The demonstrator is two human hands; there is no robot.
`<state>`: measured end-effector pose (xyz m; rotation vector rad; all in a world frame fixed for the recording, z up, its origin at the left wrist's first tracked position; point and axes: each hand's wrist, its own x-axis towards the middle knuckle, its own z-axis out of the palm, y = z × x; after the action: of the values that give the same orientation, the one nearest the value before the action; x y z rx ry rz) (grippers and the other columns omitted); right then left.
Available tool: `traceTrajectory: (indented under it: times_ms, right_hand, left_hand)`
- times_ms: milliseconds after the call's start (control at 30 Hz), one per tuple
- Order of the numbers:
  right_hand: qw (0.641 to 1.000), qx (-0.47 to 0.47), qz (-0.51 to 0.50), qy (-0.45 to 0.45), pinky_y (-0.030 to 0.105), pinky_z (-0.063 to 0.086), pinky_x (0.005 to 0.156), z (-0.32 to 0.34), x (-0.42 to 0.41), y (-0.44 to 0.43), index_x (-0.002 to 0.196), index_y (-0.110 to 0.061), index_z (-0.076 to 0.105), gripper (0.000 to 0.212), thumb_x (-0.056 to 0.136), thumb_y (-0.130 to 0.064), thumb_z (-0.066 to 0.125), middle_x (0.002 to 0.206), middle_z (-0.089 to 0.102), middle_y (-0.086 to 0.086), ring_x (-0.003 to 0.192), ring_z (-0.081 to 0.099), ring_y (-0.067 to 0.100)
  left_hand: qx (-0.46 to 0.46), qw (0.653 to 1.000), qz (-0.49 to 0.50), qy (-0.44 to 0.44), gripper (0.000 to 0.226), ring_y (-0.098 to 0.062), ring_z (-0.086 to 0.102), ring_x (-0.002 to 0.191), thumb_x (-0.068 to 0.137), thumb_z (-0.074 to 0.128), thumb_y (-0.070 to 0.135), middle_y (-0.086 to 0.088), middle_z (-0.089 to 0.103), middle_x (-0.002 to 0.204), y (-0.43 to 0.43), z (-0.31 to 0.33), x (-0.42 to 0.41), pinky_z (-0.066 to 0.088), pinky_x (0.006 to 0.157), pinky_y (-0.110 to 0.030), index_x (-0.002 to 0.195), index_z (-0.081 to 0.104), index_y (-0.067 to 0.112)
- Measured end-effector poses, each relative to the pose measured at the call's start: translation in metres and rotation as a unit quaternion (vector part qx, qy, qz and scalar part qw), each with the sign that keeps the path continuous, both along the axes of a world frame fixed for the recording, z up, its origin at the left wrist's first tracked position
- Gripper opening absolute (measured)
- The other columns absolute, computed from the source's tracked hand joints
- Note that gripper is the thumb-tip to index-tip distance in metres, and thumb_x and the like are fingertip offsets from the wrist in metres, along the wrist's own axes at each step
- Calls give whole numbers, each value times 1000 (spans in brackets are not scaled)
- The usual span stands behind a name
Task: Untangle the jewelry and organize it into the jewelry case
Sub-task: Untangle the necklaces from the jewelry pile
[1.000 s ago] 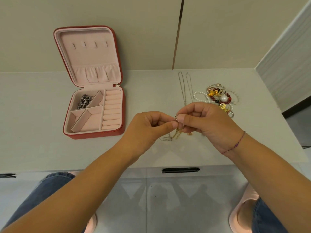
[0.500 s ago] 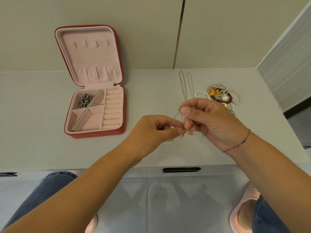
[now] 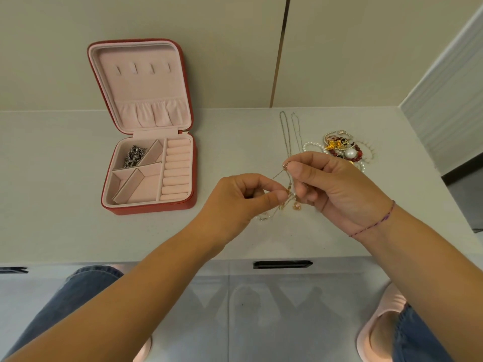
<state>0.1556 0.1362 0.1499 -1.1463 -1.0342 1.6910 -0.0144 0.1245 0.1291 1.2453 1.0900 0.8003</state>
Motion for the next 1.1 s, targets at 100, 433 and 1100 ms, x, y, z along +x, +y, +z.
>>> traceTrajectory:
  times_ms: [100,433,1100]
  right_hand:
    - [1000,-7,-21,-6,17,40,50,-1,2,2,79,-13,69,14,66,-20,67,50,56,0,42,42,7]
    - [998,13,-51,-29,16,42,54,1,5,3,76,-17,71,12,65,-21,68,51,57,-2,50,46,9]
    - [999,31,-18,11,15,44,53,5,6,1,80,-14,68,12,69,-17,65,50,53,-2,48,48,8]
  left_hand:
    - [2,1000,4,-3,9,-24,43,73,75,74,26,-37,51,79,0,2,-2,40,72,-32,79,74,18]
    - [-14,1000,-6,22,9,0,52,67,89,62,19,11,61,70,1,-2,-3,44,66,-9,84,69,16]
    - [-20,999,-18,24,12,-12,45,61,92,58,12,2,47,54,-1,5,1,43,67,-18,101,64,17]
